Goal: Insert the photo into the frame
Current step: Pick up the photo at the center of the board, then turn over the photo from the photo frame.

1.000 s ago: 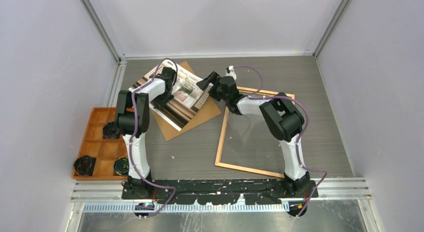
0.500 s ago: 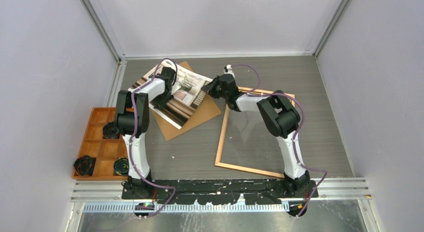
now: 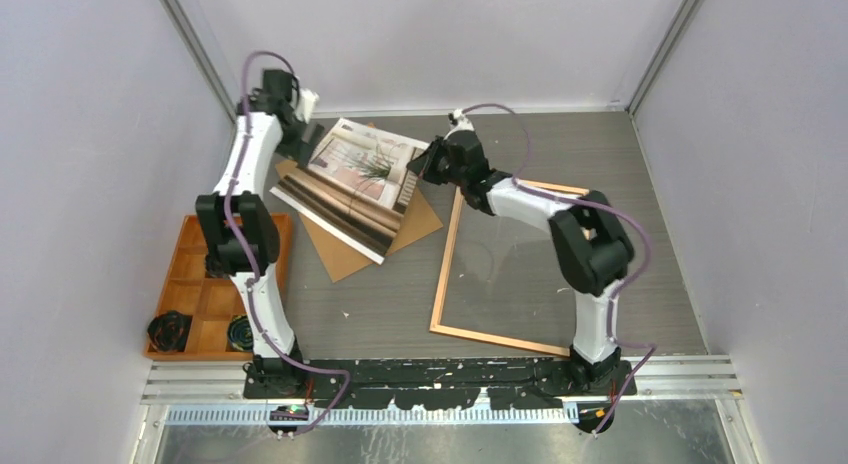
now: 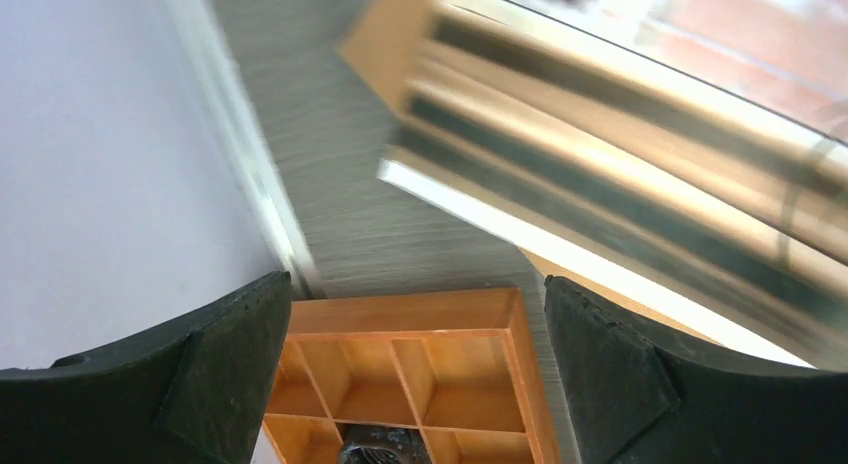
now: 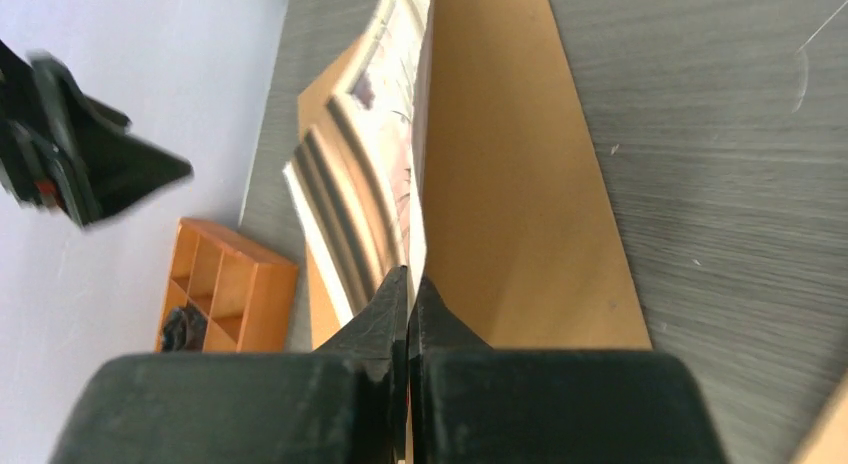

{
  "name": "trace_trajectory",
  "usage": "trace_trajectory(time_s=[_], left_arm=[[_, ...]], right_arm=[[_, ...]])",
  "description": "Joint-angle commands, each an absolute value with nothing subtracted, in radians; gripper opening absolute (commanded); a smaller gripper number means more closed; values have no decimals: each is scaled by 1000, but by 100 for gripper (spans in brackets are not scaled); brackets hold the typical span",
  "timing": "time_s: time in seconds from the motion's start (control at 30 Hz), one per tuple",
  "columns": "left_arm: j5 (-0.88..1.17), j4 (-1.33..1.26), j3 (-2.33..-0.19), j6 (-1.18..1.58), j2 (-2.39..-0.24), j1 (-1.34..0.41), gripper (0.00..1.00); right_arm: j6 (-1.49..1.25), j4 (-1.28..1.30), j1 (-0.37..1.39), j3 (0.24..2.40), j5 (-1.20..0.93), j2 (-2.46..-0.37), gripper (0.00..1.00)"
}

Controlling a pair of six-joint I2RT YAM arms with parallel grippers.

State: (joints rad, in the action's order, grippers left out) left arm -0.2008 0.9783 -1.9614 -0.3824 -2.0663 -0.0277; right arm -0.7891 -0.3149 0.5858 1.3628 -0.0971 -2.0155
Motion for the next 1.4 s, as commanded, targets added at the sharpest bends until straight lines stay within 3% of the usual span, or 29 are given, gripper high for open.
trace_trajectory(time_s=[0.0, 0.27, 0.4, 0.57, 0.73, 0.97, 1.37], left_arm=[[-27, 1162, -2089, -266, -1950, 44, 100], [-13, 1100, -1901, -273, -1903, 23, 100], [-28, 1056, -1826, -279, -1873, -23, 100], [-42, 1029, -1772, -284, -1845, -63, 100], [-43, 1023, -1748, -284, -1842, -65, 100], [-51, 1014, -1733, -288, -1849, -64, 100], [-58, 1000, -1710, -296, -1846, -65, 100]], right_arm=[[-583, -97, 568, 1359, -43, -1698, 1], [-301, 501, 516, 1379, 341, -1164, 1], [-178, 722, 521, 1537, 355, -1077, 1], [-144, 1088, 686, 1774, 396, -1263, 1], [-147, 1261, 932, 1748, 657, -1431, 1], [-147, 1284, 1118, 1632, 610, -1565, 1], [-164, 1147, 1259, 1448, 482, -1616, 1]])
